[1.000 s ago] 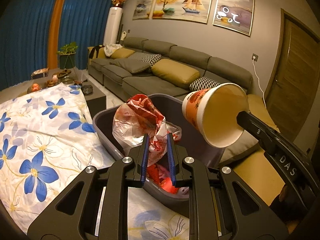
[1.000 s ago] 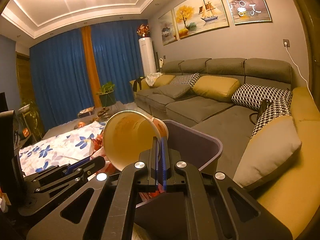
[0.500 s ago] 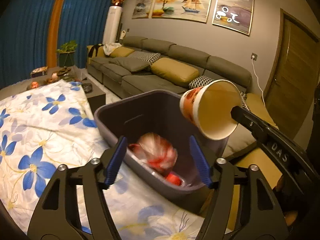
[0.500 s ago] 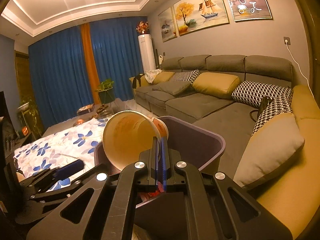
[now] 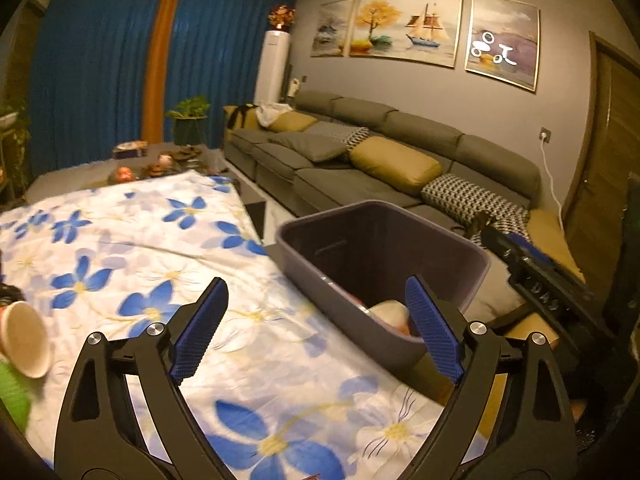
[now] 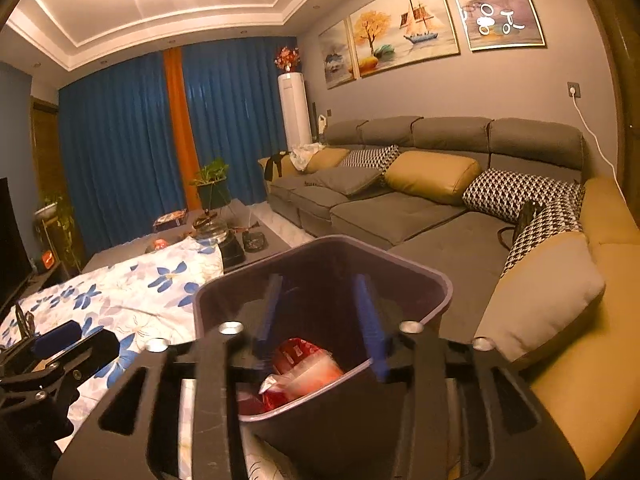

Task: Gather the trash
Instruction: 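Open both tools to drop the wrapper and orange cup into the bin, then move both tools back over the remaining trash on the bed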

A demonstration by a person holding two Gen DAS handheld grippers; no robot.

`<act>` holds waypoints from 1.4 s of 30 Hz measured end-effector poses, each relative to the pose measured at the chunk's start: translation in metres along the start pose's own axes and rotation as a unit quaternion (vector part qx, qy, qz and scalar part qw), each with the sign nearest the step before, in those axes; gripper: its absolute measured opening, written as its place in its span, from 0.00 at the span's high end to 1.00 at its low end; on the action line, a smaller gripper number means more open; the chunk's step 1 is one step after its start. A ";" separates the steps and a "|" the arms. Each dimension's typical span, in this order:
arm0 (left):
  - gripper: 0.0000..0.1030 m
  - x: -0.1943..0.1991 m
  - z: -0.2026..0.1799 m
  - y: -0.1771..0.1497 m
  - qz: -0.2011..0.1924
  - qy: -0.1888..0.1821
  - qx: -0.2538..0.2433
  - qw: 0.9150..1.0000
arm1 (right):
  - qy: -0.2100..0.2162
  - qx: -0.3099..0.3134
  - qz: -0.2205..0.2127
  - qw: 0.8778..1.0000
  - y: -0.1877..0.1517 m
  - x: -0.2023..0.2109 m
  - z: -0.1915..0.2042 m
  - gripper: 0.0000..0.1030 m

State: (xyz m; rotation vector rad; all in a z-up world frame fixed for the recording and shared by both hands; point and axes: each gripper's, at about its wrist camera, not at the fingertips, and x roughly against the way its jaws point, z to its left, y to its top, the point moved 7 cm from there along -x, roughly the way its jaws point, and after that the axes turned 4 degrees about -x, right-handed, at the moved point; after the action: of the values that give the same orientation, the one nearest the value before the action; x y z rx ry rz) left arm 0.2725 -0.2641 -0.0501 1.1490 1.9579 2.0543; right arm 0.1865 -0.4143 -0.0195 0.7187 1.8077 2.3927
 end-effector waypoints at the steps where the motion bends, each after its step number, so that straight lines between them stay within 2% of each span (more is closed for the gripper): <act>1: 0.14 0.007 0.002 -0.001 -0.001 0.010 -0.001 1.000 | 0.000 0.001 -0.005 1.000 0.001 0.005 0.000 0.49; 3: 0.14 0.021 0.005 -0.005 -0.005 0.020 -0.001 1.000 | 0.000 0.003 -0.014 1.000 0.002 0.017 0.002 0.38; 9: 0.14 0.062 0.028 -0.018 -0.012 0.064 0.010 0.998 | 0.015 0.007 -0.016 1.000 -0.009 0.044 0.017 0.30; 20: 0.14 0.131 0.089 -0.052 -0.015 0.146 0.046 0.988 | 0.046 0.015 -0.021 0.999 -0.023 0.081 0.055 0.29; 34: 0.14 0.195 0.156 -0.092 -0.020 0.224 0.070 0.972 | 0.102 0.051 -0.004 0.994 -0.052 0.100 0.116 0.29; 42: 0.14 0.220 0.203 -0.112 -0.011 0.253 0.091 0.963 | 0.140 0.076 0.016 0.987 -0.073 0.101 0.158 0.29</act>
State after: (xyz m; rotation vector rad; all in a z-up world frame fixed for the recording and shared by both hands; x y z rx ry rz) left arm 0.1796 0.0413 -0.0701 0.6541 2.4042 2.3748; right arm 0.1426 -0.2176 -0.0215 0.4411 2.1169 2.5034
